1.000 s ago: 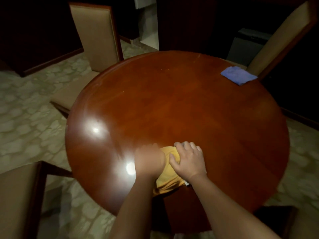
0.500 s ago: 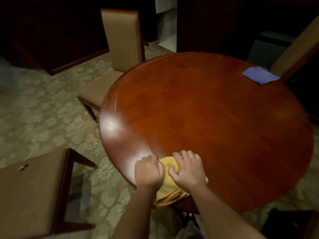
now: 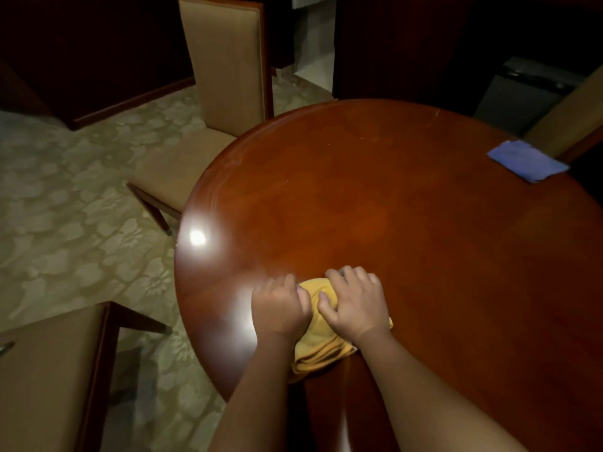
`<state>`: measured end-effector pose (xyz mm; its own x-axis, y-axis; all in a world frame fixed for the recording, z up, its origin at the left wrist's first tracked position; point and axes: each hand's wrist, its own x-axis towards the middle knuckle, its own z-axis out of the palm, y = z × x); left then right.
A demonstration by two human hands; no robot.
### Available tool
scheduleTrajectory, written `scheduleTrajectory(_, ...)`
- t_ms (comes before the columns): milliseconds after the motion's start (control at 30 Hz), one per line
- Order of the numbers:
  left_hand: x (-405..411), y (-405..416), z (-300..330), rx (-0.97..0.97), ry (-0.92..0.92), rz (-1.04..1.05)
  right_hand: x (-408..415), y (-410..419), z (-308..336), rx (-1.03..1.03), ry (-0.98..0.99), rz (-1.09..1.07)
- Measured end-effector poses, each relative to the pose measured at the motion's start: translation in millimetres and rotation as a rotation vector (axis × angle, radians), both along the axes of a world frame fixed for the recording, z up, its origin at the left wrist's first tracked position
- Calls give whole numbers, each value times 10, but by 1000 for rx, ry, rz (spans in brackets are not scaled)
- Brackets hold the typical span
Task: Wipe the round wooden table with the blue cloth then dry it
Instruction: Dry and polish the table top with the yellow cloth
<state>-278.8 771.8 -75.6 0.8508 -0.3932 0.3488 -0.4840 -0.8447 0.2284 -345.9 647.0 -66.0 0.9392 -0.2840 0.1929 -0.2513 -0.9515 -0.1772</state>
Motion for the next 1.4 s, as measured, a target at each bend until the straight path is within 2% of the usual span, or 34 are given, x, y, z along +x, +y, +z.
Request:
scheduleTrajectory(267, 985, -401, -18, -19, -65, -17, 962, -369, -23, -22, -29, -36)
scheduleTrajectory(600, 2118, -966, -20, -7, -64, -33, 2036, -860, -51, -31, -60, -97)
scheduleTrajectory(967, 3057, -1465, -73, -25, -85, -57, 2953, -1361, -74, -35, -53, -113)
scheduleTrajectory(1167, 3066, -1448, -26, -52, -73, -84, 3007, -1394, -27, 2, -22, -83)
scheduleTrajectory(1400, 2282, -927, -25, -29, -74, -116, 2207, -933, -22, 18, 9, -50)
